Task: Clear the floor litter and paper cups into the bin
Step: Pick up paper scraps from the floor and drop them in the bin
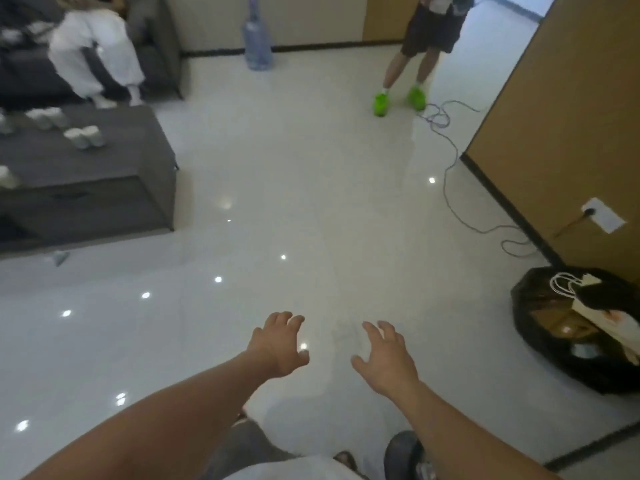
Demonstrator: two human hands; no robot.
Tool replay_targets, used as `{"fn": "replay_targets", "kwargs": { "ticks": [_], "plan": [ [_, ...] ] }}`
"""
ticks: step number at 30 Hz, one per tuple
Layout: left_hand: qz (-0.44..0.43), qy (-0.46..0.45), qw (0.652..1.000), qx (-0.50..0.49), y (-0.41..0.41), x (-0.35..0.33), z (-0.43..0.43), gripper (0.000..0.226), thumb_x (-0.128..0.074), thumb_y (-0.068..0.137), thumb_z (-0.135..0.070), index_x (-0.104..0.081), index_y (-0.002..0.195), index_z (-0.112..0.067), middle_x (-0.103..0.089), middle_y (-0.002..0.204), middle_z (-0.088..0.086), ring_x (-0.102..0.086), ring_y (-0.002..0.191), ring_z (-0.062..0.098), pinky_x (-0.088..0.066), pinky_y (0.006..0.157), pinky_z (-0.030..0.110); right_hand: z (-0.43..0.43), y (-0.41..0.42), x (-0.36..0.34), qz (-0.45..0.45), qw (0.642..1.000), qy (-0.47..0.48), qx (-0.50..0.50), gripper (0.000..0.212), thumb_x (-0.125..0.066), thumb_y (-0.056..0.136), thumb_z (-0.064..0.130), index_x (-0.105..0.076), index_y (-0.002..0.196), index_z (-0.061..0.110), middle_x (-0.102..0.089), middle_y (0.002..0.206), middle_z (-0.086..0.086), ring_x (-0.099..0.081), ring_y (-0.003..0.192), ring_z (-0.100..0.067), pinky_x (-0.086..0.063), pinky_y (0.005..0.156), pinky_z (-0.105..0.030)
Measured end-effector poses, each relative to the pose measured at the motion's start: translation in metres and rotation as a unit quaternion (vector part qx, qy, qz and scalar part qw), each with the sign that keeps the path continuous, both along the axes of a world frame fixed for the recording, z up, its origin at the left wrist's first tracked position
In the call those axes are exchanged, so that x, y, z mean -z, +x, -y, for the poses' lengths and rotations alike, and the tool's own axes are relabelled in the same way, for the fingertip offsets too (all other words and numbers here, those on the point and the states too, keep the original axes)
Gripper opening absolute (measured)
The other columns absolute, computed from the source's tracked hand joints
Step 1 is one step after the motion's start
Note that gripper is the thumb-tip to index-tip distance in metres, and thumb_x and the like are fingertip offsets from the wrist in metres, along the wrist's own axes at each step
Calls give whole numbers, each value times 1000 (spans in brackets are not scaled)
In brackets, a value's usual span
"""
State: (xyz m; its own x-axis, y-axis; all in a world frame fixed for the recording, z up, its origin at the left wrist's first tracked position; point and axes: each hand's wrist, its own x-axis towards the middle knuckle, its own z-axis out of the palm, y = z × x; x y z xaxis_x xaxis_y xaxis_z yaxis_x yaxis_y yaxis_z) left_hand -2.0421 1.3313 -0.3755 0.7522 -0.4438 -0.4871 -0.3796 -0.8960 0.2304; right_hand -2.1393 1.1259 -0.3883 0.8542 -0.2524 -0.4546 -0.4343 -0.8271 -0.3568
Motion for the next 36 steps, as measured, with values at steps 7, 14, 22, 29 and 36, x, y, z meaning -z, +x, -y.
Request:
{"fn": "replay_targets", "kwargs": {
  "ticks": [7, 14, 22, 29, 36],
  "plan": [
    [20, -27, 988, -150, 38, -9, -155, 72, -49, 88, -51, -21, 149, -24, -20, 155, 2, -17, 143, 22, -33, 109, 43, -134, 98, -18, 14, 986, -41, -161, 72, -52, 91, 50, -20, 153, 29, -12, 158, 0, -17, 143, -23, -36, 108, -36],
    [22, -13, 952, -306, 66, -18, -359, 73, -48, 88, -51, -21, 149, -22, -21, 155, 3, -17, 143, 24, -32, 109, 43, -331, 186, -19, 19, 952, -8, -306, 72, -53, 91, 50, -23, 152, 28, -14, 158, 1, -18, 143, -21, -36, 108, -35],
    [7, -16, 892, -452, 93, -16, -496, 73, -49, 87, -50, -22, 149, -22, -22, 155, 3, -19, 142, 24, -32, 109, 43, -492, 272, -20, 27, 896, 2, -443, 71, -53, 91, 50, -24, 152, 27, -16, 157, 1, -19, 142, -20, -36, 107, -35],
    [24, -17, 848, -530, 166, -16, -565, 73, -50, 87, -50, -23, 149, -22, -24, 154, 2, -21, 141, 23, -33, 108, 40, -596, 380, -16, 26, 845, 5, -535, 73, -54, 90, 49, -23, 152, 28, -14, 158, 2, -18, 143, -21, -34, 111, -37],
    [48, -16, 787, -615, 233, -34, -634, 71, -50, 88, -48, -24, 148, -22, -24, 153, 2, -21, 140, 23, -33, 108, 40, -694, 476, -28, 41, 789, 5, -613, 72, -55, 90, 49, -25, 151, 28, -16, 157, 1, -21, 142, -21, -36, 109, -38]
  ]
}}
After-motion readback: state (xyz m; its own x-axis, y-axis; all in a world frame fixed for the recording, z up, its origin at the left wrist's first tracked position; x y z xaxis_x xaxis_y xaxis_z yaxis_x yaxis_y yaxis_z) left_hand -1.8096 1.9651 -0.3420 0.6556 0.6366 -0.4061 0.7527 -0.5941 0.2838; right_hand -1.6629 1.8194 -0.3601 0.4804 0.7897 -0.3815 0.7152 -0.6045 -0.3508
